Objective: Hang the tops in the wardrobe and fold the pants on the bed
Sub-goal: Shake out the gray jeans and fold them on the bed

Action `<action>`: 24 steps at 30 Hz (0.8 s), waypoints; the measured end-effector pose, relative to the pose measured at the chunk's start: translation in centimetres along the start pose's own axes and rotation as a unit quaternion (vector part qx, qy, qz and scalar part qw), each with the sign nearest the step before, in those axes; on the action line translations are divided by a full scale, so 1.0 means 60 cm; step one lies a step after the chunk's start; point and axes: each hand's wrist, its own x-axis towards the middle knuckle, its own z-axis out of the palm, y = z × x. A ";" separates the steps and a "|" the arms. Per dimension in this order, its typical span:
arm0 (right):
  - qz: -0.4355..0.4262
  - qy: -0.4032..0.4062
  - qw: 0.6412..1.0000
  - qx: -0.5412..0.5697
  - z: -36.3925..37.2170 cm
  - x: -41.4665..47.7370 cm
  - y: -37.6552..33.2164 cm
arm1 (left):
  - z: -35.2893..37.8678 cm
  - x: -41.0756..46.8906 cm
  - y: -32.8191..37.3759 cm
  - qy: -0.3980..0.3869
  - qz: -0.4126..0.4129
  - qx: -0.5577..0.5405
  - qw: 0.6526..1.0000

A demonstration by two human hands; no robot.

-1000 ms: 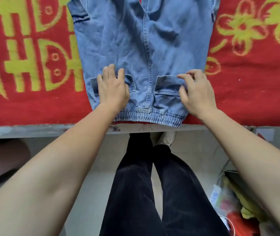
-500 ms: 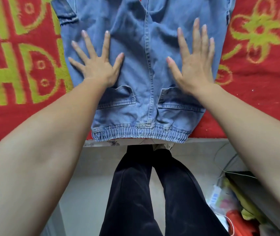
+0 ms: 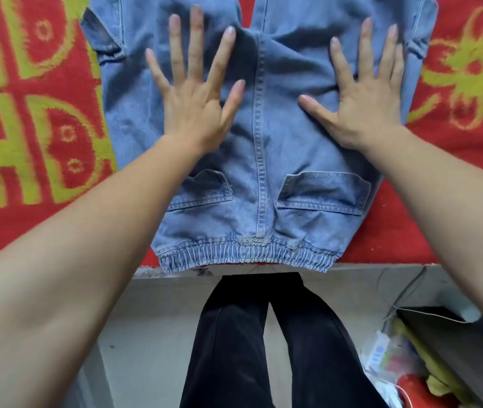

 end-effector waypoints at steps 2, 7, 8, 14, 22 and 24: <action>0.006 -0.031 0.999 0.008 0.000 0.006 0.011 | 0.005 0.031 -0.008 -0.115 -0.003 0.005 0.993; 0.057 0.087 0.988 0.115 -0.021 -0.005 -0.006 | -0.011 0.028 0.012 -0.115 -0.062 -0.025 0.991; 0.093 0.143 0.977 0.128 -0.028 -0.014 -0.006 | -0.021 0.016 0.027 -0.076 -0.071 -0.035 0.994; 0.295 0.122 0.883 0.344 -0.034 -0.061 0.046 | -0.052 -0.124 0.177 0.101 0.075 -0.231 0.965; 0.275 -0.021 0.887 0.370 -0.009 -0.067 0.105 | 0.023 -0.247 0.301 -0.150 0.092 -0.055 0.983; 0.254 -0.059 0.896 0.360 -0.009 -0.066 0.113 | 0.024 -0.249 0.317 -0.144 0.054 -0.048 0.987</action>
